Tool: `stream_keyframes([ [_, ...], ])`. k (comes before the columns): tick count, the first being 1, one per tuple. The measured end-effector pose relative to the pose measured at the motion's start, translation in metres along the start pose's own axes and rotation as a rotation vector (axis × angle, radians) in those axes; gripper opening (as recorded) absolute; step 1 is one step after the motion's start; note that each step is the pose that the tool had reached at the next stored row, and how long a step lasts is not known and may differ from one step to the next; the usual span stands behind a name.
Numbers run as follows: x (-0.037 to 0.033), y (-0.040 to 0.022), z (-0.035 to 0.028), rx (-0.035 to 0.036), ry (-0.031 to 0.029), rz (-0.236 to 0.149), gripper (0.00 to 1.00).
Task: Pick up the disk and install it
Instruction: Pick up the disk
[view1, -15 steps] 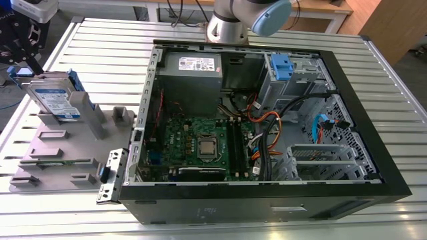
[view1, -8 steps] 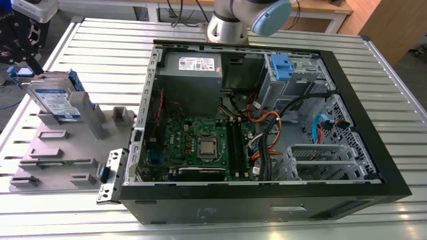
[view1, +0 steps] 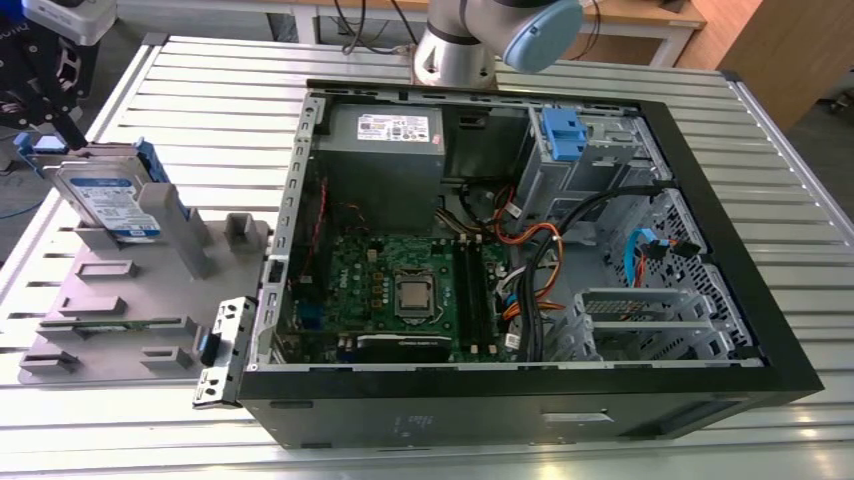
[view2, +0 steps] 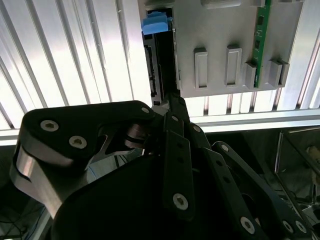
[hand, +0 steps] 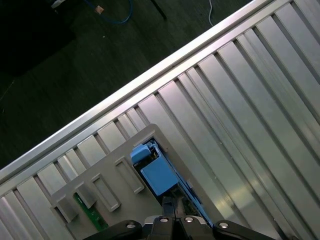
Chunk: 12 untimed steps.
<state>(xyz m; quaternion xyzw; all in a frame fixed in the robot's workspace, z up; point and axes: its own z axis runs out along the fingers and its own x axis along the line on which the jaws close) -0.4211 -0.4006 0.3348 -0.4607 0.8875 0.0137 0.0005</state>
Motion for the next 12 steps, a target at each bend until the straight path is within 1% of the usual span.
stream_keyframes([
  [12, 0.0000, 0.0000, 0.0000, -0.0001, 0.0003, -0.014, 0.11],
])
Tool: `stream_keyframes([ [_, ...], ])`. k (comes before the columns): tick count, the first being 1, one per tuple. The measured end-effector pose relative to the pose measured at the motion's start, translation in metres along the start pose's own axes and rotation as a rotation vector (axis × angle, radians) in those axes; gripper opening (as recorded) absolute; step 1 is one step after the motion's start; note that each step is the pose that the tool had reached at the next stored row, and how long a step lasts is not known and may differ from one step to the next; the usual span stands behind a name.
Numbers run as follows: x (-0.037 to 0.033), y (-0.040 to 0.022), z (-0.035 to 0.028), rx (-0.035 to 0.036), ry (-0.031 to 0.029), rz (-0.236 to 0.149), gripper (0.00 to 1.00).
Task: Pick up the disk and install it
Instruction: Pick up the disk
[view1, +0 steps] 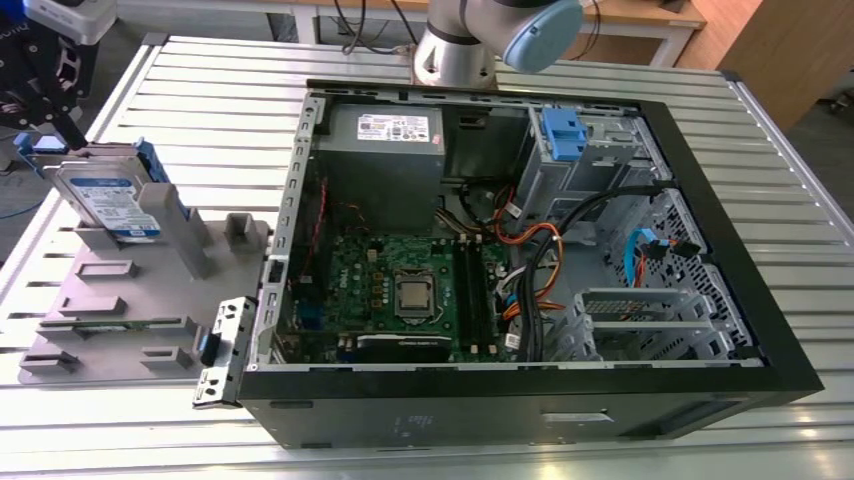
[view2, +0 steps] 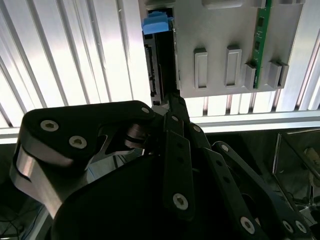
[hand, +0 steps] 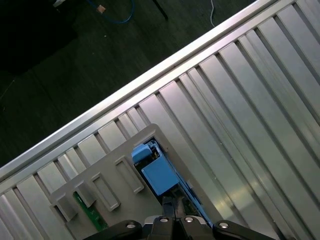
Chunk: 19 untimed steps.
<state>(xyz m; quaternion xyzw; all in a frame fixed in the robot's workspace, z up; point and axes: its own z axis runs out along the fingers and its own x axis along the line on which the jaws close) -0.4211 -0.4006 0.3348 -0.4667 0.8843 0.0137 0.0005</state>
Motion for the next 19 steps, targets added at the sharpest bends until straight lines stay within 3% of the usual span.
stream_keyframes([
  [7, 0.0000, 0.0000, 0.0000, -0.0004, 0.0007, -0.029, 0.11],
  [19, 0.0000, 0.0000, 0.0001, -0.0024, 0.0042, -0.175, 0.11],
])
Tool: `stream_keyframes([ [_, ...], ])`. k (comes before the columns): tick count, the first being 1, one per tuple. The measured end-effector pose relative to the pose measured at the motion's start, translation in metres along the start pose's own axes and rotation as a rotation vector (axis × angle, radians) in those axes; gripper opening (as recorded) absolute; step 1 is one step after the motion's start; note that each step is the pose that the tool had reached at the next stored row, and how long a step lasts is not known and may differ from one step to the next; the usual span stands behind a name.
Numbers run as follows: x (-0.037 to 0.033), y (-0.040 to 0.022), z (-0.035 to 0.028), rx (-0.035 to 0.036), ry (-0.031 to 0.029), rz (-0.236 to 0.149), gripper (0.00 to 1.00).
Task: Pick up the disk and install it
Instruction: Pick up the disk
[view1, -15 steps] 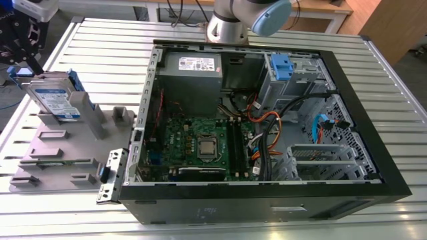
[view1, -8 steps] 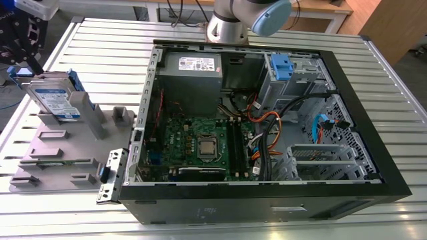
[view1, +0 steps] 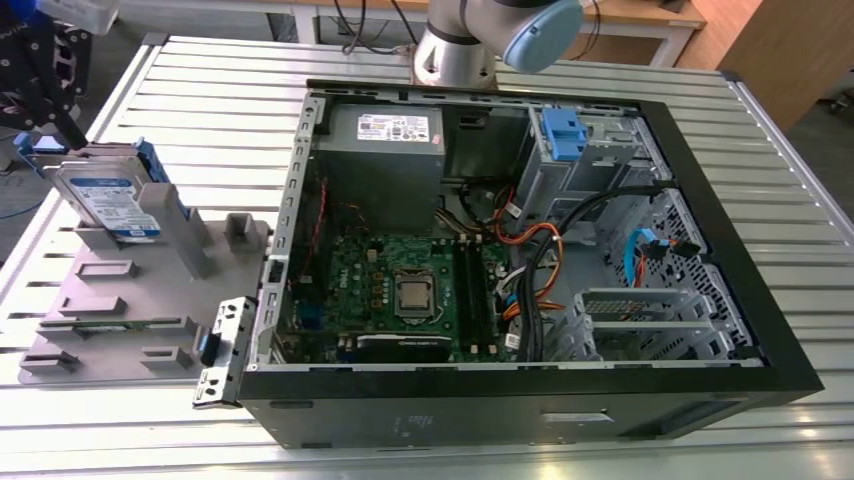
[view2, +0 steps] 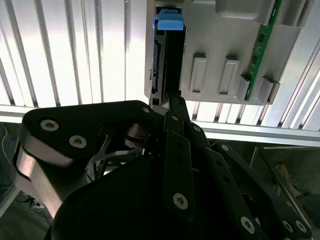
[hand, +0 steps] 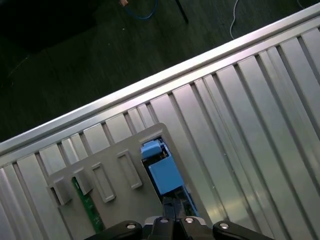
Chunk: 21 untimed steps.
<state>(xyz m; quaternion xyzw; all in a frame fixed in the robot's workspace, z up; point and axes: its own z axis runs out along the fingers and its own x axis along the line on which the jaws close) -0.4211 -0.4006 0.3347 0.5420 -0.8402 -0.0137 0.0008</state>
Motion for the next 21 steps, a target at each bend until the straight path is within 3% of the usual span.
stream_keyframes([
  [16, 0.0000, 0.0000, 0.0002, -0.0027, 0.0047, -0.202, 0.11],
  [21, -0.0001, 0.0000, 0.0002, -0.0044, 0.0029, -0.266, 0.11],
])
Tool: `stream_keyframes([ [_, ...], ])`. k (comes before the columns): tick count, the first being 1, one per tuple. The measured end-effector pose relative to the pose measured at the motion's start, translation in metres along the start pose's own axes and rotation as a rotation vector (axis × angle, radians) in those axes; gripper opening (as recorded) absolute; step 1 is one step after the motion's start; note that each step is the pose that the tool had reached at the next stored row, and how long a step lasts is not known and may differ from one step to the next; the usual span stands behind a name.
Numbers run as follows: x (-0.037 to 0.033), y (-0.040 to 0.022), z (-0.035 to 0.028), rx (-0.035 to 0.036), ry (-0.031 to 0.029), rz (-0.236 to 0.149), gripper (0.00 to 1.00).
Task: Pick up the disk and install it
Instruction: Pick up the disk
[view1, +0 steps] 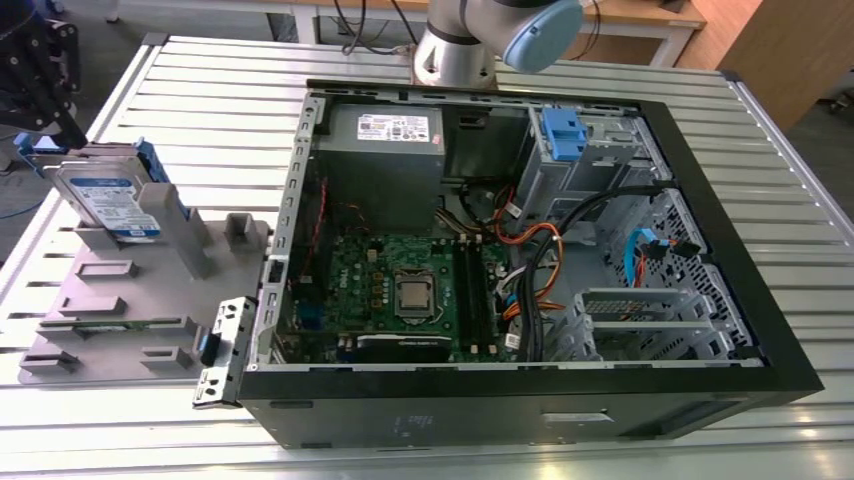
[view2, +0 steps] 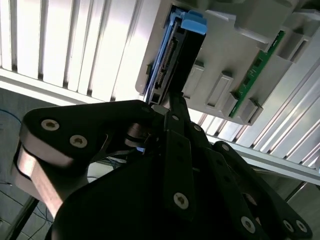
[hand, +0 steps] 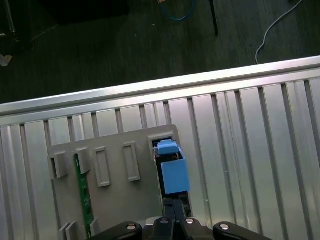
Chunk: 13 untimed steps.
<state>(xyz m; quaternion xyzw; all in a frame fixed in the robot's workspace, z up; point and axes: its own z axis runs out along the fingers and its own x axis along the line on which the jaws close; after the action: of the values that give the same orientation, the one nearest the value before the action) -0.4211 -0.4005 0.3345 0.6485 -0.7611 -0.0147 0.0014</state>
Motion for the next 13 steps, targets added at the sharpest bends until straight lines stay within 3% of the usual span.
stream_keyframes([
  [3, 0.0001, 0.0000, 0.0000, -0.0005, -0.0012, -0.027, 0.11],
  [13, -0.0005, -0.0033, 0.0000, -0.0006, -0.0012, -0.027, 0.11],
])
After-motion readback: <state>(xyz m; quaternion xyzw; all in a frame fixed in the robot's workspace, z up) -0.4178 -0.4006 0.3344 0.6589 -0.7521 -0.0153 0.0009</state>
